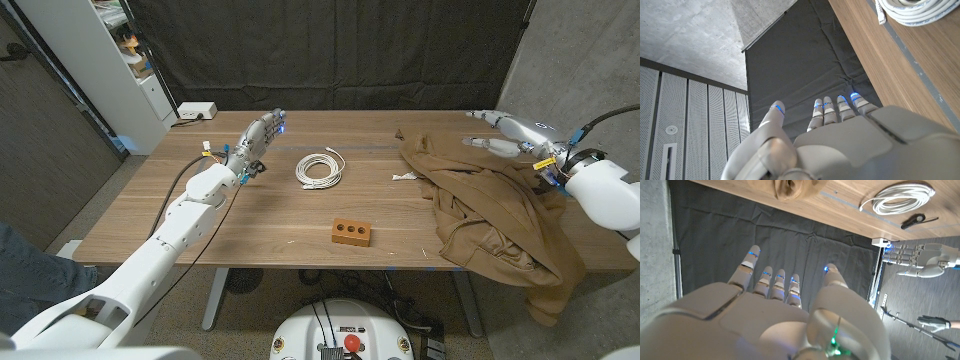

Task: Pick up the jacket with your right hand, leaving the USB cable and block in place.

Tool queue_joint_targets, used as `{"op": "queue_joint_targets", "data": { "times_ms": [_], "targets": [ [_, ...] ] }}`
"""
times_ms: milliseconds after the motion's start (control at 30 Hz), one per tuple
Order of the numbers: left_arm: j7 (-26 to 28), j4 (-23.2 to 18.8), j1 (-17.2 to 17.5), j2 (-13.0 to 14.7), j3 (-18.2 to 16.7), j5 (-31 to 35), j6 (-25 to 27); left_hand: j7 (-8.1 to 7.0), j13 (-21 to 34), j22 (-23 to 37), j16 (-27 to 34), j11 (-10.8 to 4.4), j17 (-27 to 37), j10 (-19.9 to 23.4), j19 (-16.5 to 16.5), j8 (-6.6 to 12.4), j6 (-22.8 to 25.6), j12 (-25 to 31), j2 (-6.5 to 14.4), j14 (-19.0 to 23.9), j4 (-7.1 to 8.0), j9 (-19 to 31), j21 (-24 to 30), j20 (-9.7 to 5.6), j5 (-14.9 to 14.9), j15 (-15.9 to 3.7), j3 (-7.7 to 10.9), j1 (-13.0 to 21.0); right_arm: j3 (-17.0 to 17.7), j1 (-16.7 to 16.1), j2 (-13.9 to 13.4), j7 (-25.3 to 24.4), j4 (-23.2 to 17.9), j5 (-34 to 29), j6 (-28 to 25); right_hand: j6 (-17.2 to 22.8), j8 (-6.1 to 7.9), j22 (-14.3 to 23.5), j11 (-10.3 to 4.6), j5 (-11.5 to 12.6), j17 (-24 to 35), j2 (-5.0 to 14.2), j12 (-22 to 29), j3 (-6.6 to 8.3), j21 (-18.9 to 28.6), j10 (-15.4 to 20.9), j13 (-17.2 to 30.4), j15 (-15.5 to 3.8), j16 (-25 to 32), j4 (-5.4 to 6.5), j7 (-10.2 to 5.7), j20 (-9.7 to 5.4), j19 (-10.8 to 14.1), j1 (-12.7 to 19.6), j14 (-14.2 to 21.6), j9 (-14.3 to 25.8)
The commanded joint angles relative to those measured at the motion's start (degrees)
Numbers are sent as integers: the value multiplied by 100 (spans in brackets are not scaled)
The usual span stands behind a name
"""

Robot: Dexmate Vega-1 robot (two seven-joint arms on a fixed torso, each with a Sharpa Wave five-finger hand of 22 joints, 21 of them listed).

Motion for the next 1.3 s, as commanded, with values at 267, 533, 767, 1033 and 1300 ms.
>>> {"op": "queue_joint_targets", "data": {
  "times_ms": [267,533,767,1033,1300],
  "targets": [
    [-39,82,-66,-34,35,4,-13,16,15,35,-13,-43,18,28,-40,7,51,-14,9,-7,-26,29,1,41,-17,20,25,69,39,52,-301,930,-266,-461,-725,-124,-6,17,189,28,-23,-222,-47,-13,14,-262,10,81,-41,-74,19,28,18,76,-217,11],
    [-47,123,-65,-61,48,-7,-23,10,16,35,-14,-34,18,28,-41,6,53,-14,9,-9,-25,29,3,43,-18,19,25,69,44,141,-385,1234,-201,-328,-822,-310,-33,18,243,90,-25,-409,-59,-64,7,-481,9,187,-43,-79,57,30,-9,100,-334,10],
    [-55,140,-71,-74,54,-9,-39,1,16,35,-14,-43,18,27,-43,5,54,-15,8,-11,-24,30,4,49,-18,19,24,67,-18,241,-641,1613,-168,-311,-1019,-495,-45,18,271,155,-29,-532,-75,-79,3,-732,5,257,-54,-87,68,31,-34,174,-482,10],
    [-56,163,-92,-80,60,-10,-25,-39,16,36,-15,-53,19,19,-56,3,54,-19,6,-15,-21,31,1,80,-18,12,23,63,-215,374,-835,1717,-92,-375,-1248,-732,-65,17,280,209,-31,-636,-65,-86,-4,-905,1,293,-41,-92,73,31,-73,255,-562,11],
    [-46,181,-108,-89,59,-11,-23,-60,16,36,-14,-49,21,19,-58,7,68,-19,0,-14,-16,32,2,97,-19,-5,17,53,-326,464,-1046,1928,-55,-293,-1455,-1297,-97,22,385,376,-32,-828,-42,-130,22,-1157,-5,415,-47,-64,145,29,-39,397,-784,11]
  ]
}}
